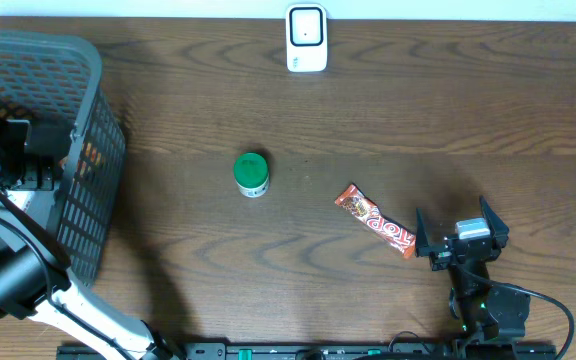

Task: Scan the item barcode
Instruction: 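Grasp the white Panadol box with the left gripper and lift it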

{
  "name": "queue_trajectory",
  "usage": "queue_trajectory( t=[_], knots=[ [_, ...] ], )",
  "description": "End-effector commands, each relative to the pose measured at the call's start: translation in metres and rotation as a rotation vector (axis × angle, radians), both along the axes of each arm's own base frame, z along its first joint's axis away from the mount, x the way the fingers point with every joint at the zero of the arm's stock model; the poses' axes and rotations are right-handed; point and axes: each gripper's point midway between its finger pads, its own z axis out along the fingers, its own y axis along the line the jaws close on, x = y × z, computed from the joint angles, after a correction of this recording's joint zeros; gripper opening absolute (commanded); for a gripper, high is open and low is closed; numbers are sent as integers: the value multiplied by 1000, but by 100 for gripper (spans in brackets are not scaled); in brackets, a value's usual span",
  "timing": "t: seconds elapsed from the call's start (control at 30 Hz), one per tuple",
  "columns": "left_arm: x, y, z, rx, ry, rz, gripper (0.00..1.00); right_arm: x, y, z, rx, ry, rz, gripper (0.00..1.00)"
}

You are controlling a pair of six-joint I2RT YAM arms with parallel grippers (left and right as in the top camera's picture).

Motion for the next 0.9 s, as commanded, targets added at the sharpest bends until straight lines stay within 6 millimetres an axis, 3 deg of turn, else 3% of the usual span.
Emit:
queue_trajectory(
  t=[0.0,0.2,0.33,0.47,0.57,0.87],
  knots=[
    [-13,-9,-42,-90,72,43,98,0,2,-1,16,4,7,99],
    [-16,-13,-47,-111,85,70,98,0,2,-1,16,4,7,99],
    [-15,-14,-47,-134,68,134,78,0,2,-1,16,4,7,99],
    [-15,-14,-47,-153,53,222,72,0,2,-1,16,4,7,99],
    [-15,-14,-47,-168,42,294,62,0,2,-1,16,4,8,99],
    [-16,-15,-47,-217,8,520,62,0,2,-1,16,4,7,99]
  ],
)
